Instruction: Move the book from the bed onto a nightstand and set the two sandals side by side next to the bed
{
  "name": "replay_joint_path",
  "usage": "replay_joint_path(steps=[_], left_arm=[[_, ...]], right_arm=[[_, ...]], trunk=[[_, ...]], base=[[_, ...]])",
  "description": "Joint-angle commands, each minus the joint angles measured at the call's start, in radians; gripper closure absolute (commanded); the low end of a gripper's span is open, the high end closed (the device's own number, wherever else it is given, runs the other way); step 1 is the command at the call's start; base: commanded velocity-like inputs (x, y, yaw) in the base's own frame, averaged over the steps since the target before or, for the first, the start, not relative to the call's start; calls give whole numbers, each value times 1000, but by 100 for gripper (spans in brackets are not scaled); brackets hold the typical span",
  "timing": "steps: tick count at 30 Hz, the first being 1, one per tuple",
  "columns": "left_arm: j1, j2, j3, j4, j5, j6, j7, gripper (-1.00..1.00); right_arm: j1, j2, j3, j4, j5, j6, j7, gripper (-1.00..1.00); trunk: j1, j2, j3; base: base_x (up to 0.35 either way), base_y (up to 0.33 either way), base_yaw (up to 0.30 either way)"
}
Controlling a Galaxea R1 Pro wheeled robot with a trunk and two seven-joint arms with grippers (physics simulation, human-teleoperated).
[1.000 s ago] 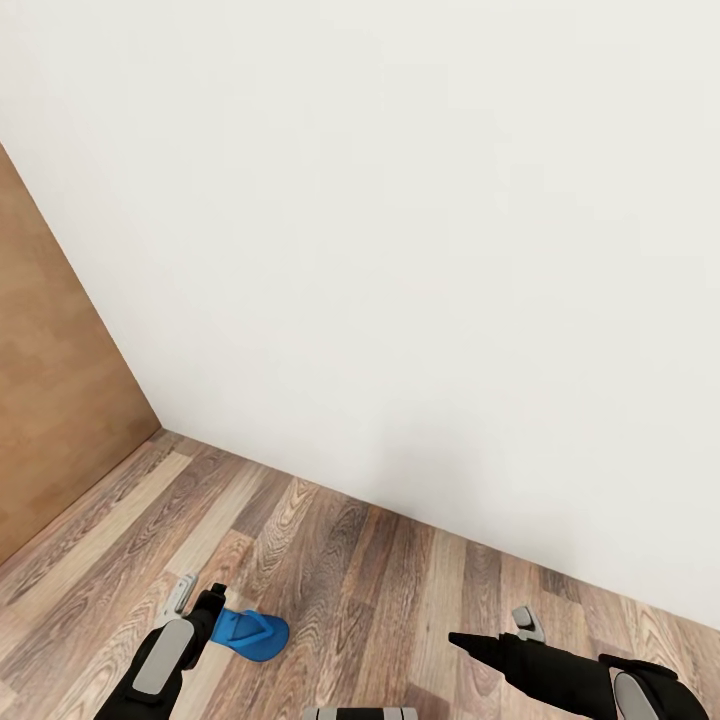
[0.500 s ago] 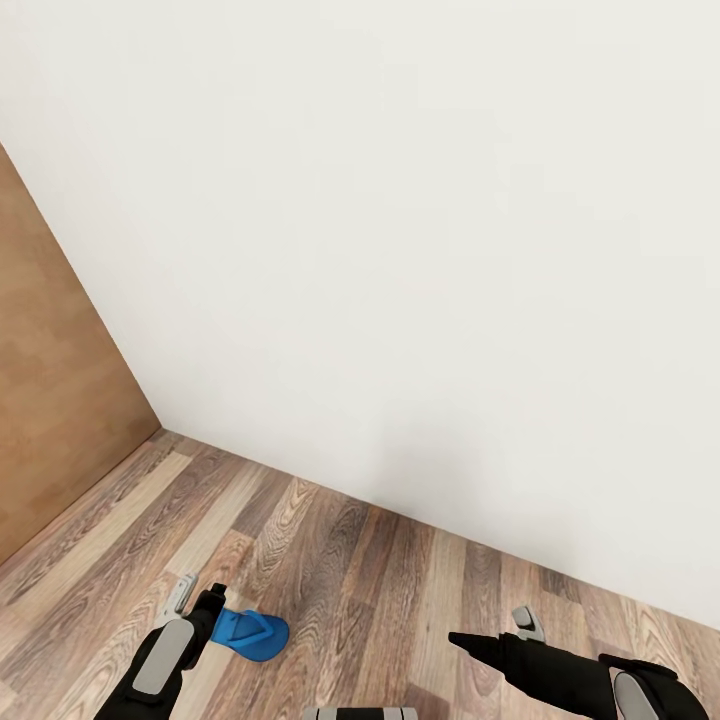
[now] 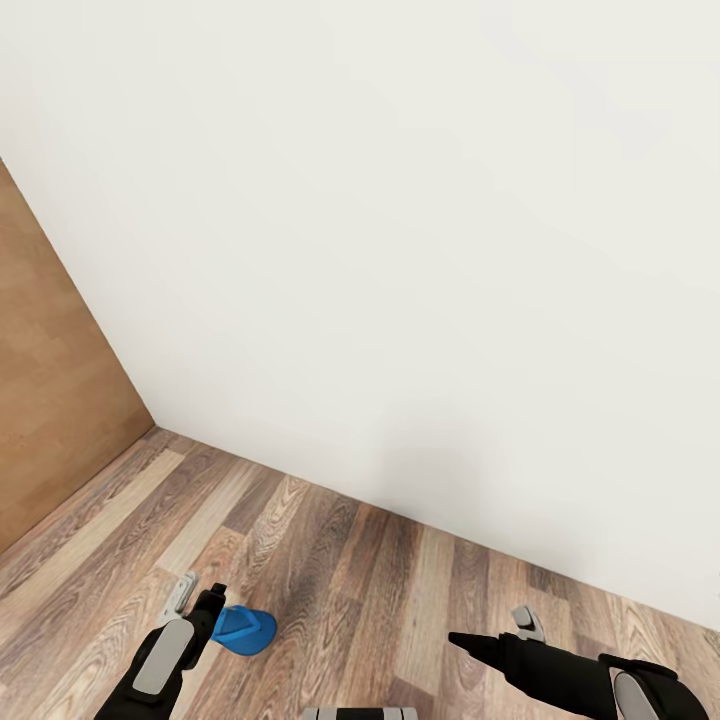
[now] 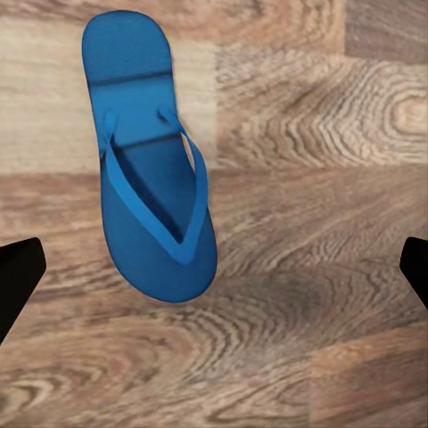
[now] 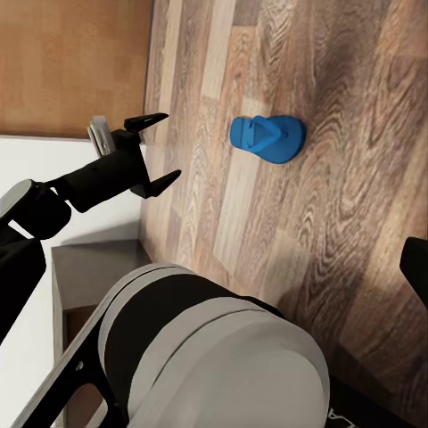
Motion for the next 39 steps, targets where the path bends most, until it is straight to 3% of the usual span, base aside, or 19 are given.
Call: replay_joint_path(steps=[1, 39], left_arm=[[0, -1, 4, -2, 6, 5, 4, -100], [0, -1, 4, -2, 6, 5, 4, -100]], right_arm=[[0, 0, -1, 0, 1, 4, 4, -100], [0, 0, -1, 1, 1, 4, 4, -100]], trunk=[[0, 0, -1], [0, 0, -1]], base=[[-3, -10, 0], [0, -46, 0]])
